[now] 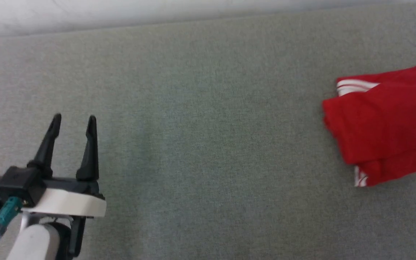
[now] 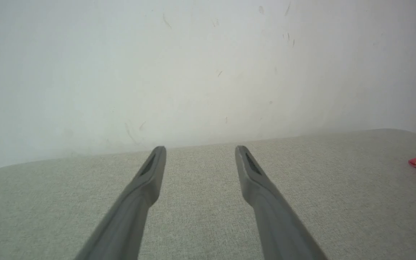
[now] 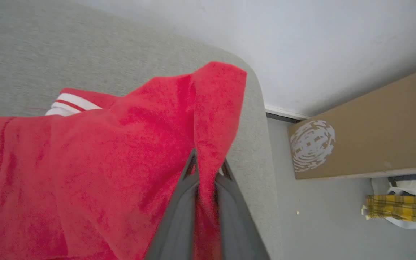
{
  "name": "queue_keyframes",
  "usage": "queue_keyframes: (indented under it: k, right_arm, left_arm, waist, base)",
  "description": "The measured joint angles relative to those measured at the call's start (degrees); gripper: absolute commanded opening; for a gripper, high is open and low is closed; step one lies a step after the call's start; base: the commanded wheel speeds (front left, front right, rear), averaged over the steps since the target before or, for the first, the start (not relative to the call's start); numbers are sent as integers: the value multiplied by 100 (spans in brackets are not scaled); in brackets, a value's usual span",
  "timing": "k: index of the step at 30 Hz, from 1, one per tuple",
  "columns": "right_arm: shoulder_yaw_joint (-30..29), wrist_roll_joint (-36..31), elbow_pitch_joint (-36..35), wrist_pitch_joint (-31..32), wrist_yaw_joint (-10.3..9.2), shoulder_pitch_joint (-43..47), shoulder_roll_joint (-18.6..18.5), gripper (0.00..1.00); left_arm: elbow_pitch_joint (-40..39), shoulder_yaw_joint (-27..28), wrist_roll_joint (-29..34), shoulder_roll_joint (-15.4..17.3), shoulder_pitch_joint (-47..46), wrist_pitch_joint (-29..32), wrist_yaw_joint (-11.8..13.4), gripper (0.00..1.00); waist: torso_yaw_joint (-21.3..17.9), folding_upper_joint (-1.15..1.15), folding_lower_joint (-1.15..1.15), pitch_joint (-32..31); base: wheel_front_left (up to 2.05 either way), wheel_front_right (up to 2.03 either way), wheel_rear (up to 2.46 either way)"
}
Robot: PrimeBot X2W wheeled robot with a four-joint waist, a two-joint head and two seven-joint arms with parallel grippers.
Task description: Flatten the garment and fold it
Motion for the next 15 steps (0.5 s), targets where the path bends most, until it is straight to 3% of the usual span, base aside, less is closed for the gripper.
queue_keyframes:
  k: [7, 15]
  right_arm:
    - [-460, -375, 356, -179, 2, -121, -536, 0]
    - [-848, -759, 627, -624, 4, -261, -645, 0]
  left_arm:
    - [-175, 0, 116, 141, -469, 19, -52, 100]
    - [-261, -85, 270, 269, -821, 51, -136, 100]
  waist:
    - [-101, 0, 0, 596]
    - [-185, 0, 1, 1290]
  base:
    - [0, 0, 0]
    - [0, 0, 0]
